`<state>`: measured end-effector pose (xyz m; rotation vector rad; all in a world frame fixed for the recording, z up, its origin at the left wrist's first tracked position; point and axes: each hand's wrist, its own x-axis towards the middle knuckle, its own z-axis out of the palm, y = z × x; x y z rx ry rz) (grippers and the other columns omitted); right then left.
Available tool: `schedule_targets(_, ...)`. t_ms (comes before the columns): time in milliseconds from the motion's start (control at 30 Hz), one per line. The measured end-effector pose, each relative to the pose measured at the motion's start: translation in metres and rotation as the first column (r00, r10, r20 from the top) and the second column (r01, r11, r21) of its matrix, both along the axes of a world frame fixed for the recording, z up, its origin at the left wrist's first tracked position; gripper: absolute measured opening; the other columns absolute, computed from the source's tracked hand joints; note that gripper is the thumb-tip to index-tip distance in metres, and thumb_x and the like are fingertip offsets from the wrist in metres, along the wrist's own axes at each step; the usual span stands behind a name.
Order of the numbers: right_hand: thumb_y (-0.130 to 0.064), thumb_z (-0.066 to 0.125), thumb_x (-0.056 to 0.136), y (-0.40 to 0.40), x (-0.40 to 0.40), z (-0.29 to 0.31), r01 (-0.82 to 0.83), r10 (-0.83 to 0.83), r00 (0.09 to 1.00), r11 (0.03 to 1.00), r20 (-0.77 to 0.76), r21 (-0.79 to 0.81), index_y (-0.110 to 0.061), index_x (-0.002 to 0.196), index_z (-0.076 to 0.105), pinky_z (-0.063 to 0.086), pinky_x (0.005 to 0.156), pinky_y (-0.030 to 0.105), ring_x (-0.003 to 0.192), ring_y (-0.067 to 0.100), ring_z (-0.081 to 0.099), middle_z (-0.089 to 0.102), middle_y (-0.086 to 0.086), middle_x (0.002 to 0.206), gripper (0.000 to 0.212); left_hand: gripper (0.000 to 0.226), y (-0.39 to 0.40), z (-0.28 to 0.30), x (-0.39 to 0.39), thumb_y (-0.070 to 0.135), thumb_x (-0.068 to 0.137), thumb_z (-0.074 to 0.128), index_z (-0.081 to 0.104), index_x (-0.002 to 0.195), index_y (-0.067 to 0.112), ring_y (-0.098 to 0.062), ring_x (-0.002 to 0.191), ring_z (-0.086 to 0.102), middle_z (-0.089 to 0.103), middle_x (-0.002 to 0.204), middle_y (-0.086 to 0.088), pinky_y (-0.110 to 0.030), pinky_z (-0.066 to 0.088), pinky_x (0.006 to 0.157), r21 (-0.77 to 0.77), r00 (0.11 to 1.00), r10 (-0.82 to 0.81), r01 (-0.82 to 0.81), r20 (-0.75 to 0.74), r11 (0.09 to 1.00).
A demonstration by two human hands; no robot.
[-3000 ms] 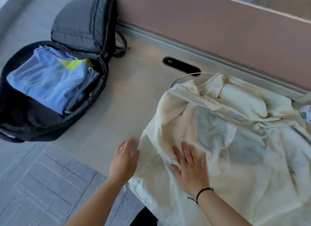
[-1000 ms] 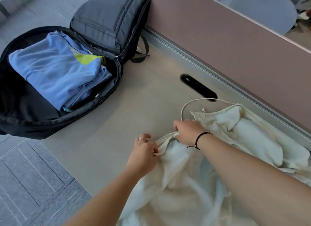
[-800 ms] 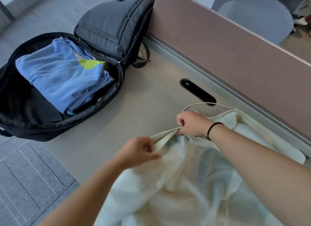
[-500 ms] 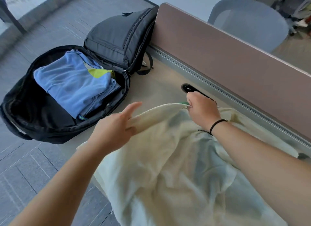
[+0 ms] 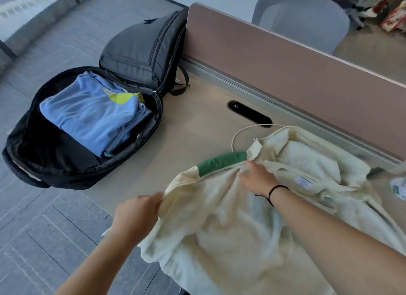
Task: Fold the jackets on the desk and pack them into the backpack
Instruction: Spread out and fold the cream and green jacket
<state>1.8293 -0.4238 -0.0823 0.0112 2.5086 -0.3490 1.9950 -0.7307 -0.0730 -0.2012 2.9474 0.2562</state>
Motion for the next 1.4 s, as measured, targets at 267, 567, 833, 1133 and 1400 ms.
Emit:
schedule_targets(267,-0.02,0.066,0.096,-0.04,0.079,0.04,0.757,-0.407,0.637,0.169,0.655,-0.631,-0.04,0.132,0.047,0.058,0.072,0.037,0.072,0.019,0.072,0.071,0.003,0.104,0.045,0.03,0.111,0.046,0.01,0.045,0.094,0.036,0.06,0.112,0.043,-0.018,0.059,0.068,0.072,0.099,0.016,-0.029,0.048,0.038,0.108,0.916,-0.333,0.362,-0.223,0.926)
schedule_targets(567,0.002,0.063,0.086,0.072,0.176,0.083,0.487,-0.797,0.604,0.339,0.03,-0.805,-0.038,0.119,0.068,0.046,0.094,0.012,0.108,-0.016,0.056,0.061,-0.029,0.118,0.052,0.054,0.194,0.095,0.057,0.075,0.09,0.041,0.03,0.142,0.064,0.001,0.1,0.063,0.055,0.129,0.036,-0.024,0.048,0.09,0.642,0.852,-0.51,0.325,0.119,0.694)
schedule_targets(833,-0.035,0.071,0.085,0.096,0.3,-0.031,0.896,-0.855,0.375,0.235,0.358,-0.377,-0.017,0.153,0.029,0.056,0.08,0.033,0.102,0.023,0.063,0.06,0.004,0.121,0.081,0.07,0.147,-0.026,0.071,0.038,0.095,0.062,0.027,0.155,0.025,-0.028,0.143,0.032,0.031,0.159,-0.004,-0.043,0.033,0.114,0.434,0.956,-0.156,0.034,0.25,0.9)
schedule_targets(1133,-0.011,0.076,0.08,0.059,0.365,-0.046,0.871,-0.828,0.339,0.097,0.446,-0.482,-0.023,0.119,0.051,0.06,0.082,0.037,0.094,0.015,0.066,0.063,-0.003,0.108,0.048,0.086,0.157,-0.035,0.12,0.026,0.085,0.068,0.02,0.155,0.035,-0.005,0.095,0.053,0.041,0.135,-0.001,-0.023,0.047,0.067,0.562,0.923,-0.148,-0.085,0.356,0.822)
schedule_targets(1400,0.007,0.069,0.086,0.078,0.383,-0.015,0.777,-0.826,0.099,-0.284,0.555,-0.562,-0.015,0.124,0.051,0.057,0.061,0.031,0.086,0.027,0.072,0.071,0.013,0.102,0.048,0.108,0.1,-0.032,0.16,0.055,0.07,0.084,0.015,0.152,0.045,-0.001,0.099,0.059,0.059,0.115,0.015,-0.02,0.048,0.084,0.428,0.826,-0.449,0.289,0.341,0.856)
